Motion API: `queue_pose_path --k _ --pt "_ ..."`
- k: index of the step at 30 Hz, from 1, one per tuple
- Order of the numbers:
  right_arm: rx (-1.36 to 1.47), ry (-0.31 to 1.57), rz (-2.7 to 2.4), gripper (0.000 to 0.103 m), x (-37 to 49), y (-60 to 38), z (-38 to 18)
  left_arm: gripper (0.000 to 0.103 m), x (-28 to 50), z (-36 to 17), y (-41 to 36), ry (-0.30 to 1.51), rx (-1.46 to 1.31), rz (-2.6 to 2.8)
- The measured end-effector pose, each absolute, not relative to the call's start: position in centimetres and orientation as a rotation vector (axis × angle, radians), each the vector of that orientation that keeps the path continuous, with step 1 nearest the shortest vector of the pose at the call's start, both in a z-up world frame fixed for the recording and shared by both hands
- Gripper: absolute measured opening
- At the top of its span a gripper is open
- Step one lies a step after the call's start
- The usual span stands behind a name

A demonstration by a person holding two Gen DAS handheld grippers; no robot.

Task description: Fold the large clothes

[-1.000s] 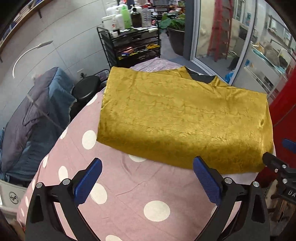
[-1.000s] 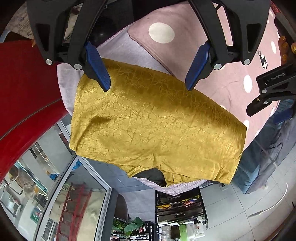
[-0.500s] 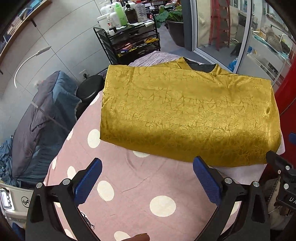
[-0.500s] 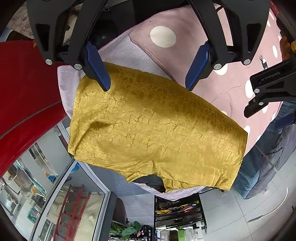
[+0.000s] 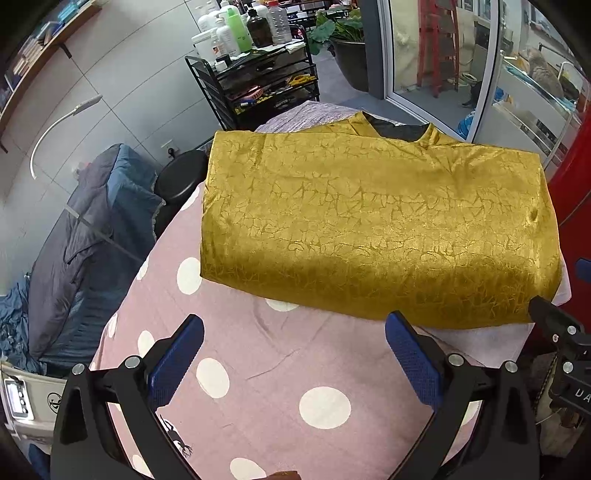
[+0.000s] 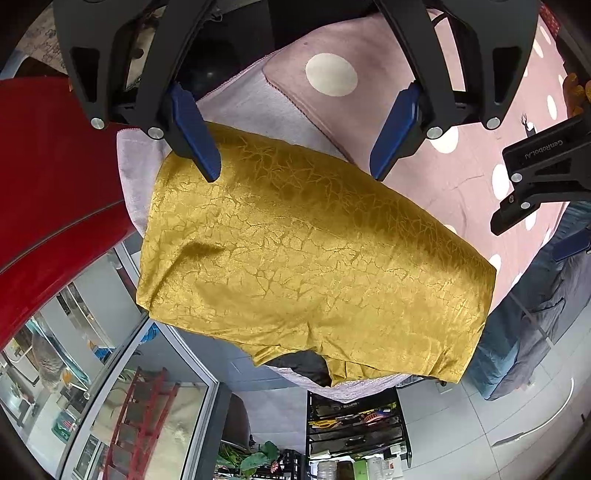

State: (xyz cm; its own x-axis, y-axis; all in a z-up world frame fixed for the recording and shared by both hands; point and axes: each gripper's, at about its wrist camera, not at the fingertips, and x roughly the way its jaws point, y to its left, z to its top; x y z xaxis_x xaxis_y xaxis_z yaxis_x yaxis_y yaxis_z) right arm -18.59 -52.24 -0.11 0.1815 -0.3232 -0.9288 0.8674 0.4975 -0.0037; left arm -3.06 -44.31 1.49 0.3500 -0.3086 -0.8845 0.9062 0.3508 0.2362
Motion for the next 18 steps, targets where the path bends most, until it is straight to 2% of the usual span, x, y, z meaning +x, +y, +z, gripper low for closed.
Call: queue_pose_path --k 18 --pt "0.622 1.071 -0.935 0.082 -19.41 -52.36 -0.25 0.097 -4.03 1.6 -44.61 0.853 0.856 -0.935"
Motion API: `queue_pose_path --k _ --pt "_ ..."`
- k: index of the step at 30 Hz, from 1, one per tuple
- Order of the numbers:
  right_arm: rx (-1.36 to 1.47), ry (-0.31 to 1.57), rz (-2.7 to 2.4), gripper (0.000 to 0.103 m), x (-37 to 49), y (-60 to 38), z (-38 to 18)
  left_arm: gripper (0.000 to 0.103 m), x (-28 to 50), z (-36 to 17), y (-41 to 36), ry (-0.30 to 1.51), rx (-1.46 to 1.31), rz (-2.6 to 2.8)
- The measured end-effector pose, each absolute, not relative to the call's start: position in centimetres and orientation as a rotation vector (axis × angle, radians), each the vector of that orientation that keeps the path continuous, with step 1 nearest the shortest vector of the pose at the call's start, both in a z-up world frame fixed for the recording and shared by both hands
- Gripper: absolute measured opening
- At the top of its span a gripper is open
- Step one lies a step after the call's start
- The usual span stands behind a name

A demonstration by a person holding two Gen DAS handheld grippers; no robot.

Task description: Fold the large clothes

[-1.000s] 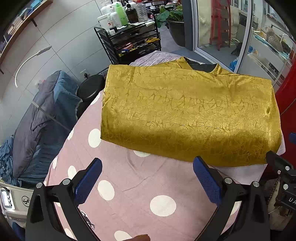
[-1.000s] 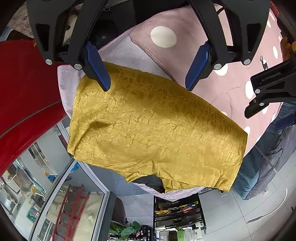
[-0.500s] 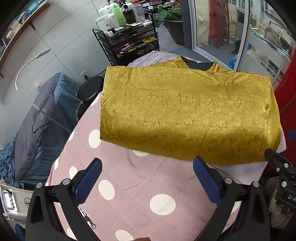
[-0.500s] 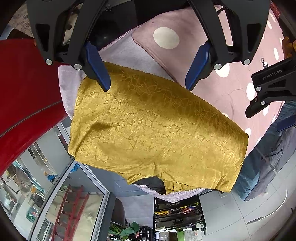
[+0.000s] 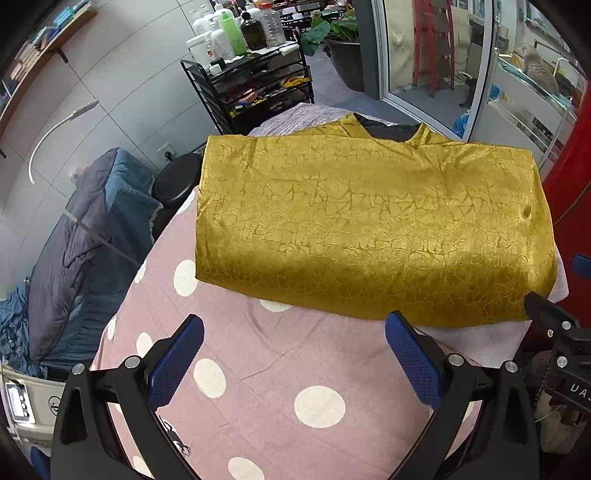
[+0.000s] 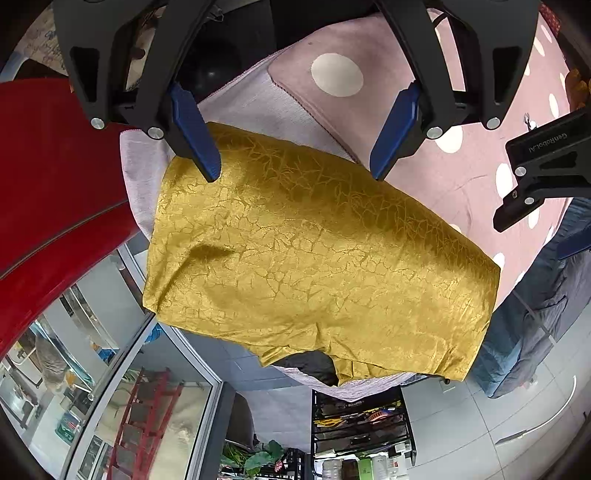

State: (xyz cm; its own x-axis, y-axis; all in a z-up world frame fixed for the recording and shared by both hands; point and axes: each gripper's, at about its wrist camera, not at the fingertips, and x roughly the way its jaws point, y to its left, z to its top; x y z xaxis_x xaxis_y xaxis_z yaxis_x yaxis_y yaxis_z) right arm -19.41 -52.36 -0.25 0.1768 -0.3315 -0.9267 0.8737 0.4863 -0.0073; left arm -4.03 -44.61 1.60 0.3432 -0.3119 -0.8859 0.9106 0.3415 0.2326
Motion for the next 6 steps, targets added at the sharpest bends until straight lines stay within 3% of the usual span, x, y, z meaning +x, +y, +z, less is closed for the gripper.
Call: queue_pose_path --k 6 --pt "0.619 1.072 -0.932 0.082 -19.36 -52.41 -0.32 0.097 -3.96 1.29 -44.73 0.873 0.852 -0.936"
